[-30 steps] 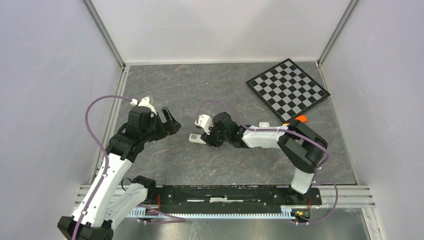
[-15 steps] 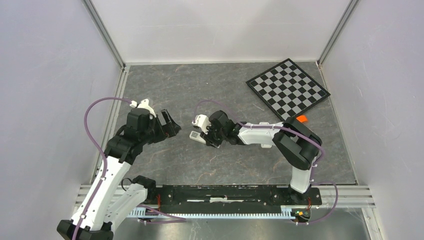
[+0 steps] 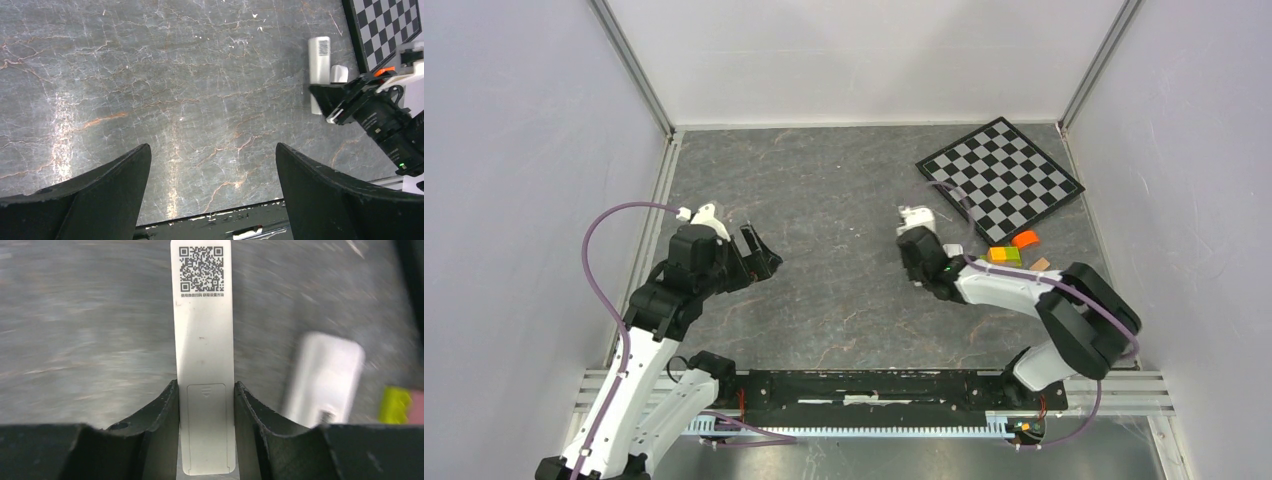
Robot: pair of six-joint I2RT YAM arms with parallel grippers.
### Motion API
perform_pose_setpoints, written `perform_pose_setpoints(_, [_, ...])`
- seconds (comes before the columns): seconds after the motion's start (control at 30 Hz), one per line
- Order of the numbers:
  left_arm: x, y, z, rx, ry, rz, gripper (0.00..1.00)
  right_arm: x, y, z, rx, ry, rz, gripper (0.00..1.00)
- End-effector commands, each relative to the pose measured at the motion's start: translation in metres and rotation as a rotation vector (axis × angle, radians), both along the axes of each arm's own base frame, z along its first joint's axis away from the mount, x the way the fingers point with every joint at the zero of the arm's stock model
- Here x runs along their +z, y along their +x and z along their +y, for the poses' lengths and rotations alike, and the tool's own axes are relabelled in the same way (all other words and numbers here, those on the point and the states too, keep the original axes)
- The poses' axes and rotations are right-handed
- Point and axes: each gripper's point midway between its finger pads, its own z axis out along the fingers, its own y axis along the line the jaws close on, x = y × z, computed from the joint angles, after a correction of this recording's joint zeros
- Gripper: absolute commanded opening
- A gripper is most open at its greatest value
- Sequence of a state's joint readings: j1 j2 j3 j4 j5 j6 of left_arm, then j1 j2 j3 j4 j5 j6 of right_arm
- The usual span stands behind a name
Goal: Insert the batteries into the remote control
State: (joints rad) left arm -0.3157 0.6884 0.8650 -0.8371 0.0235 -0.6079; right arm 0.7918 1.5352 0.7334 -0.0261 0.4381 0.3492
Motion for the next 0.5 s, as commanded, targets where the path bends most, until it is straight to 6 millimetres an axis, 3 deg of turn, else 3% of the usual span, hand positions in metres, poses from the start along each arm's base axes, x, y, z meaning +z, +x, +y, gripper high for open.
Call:
perform_pose_setpoints(0.0, [0.012, 0.0, 0.003, 0.001, 0.009, -0.041, 1.0, -0.012, -0.011, -0.071, -0.314, 0.02, 0.006, 0.25])
perform_pose_setpoints(0.1, [0.01, 0.0, 0.003, 0.001, 0.009, -0.036, 1.0, -0.016, -0.016, -0.084, -0.352, 0.03, 0.014, 0.29])
perform_pose_setpoints(0.2, [0.009, 0.0, 0.002, -0.003, 0.009, -0.032, 1.0, -0.023, -0.02, -0.081, -0.332, 0.056, 0.047, 0.34])
perform_pose_setpoints(0.33, [0.01, -0.002, 0.002, -0.006, 0.007, -0.028, 1.0, -0.024, -0.021, -0.073, -0.309, 0.083, 0.072, 0.53])
perform_pose_setpoints(0.47, [0.009, -0.004, 0.005, 0.0, 0.016, -0.024, 1.0, -0.004, -0.016, -0.07, -0.299, 0.107, 0.038, 0.69])
